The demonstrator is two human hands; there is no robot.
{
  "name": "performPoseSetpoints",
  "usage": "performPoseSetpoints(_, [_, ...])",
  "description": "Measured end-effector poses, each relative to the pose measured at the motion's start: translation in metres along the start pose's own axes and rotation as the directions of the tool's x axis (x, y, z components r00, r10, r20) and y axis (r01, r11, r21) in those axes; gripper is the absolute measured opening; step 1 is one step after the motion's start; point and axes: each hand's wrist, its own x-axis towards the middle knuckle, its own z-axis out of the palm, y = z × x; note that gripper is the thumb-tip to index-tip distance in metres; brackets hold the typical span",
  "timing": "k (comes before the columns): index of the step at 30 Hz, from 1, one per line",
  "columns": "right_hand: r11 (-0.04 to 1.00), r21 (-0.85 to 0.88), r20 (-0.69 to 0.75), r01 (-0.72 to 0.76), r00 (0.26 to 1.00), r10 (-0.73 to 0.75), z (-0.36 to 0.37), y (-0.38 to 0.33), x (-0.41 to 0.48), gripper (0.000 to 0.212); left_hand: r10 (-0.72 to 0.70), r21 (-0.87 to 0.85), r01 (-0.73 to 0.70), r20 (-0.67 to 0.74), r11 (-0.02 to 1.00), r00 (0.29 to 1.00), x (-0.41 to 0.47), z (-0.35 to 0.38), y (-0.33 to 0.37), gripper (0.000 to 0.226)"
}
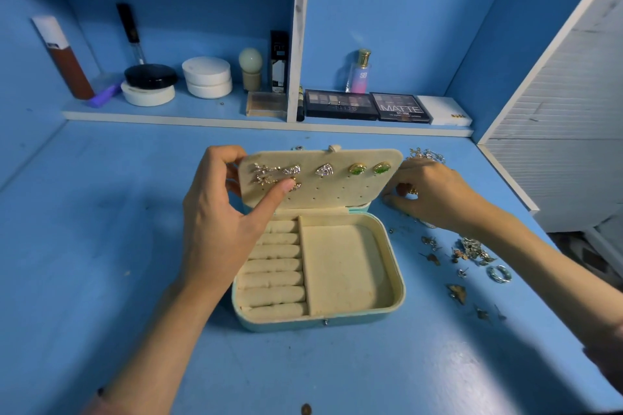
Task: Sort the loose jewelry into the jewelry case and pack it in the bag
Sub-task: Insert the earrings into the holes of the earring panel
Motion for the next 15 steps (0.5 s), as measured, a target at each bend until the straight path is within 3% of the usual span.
performPoseSetpoints(4, [0.978,0.2,-0.024,-0.066,0.997,0.072,-0.022,-0.006,0.006,0.022,0.034,0.004,-0.034,0.016,0.999,0.999,-0.005,-0.004,0.002,0.041])
performPoseSetpoints(7, [0.928,0.368,-0.017,-0.062,0.997,0.074,-0.041,-0.022,0.015,0.013,0.076,0.024,-0.077,0.044,0.997,0.996,-0.009,-0.008,-0.001,0.04])
performPoseSetpoints(15, [0.714,0.698,0.254,-0.058,0.952,-0.171,-0.053,-0.085,0.032,0.006,0.21,0.038,-0.216,0.122,0.976,0.97,-0.015,-0.017,-0.009,0.035])
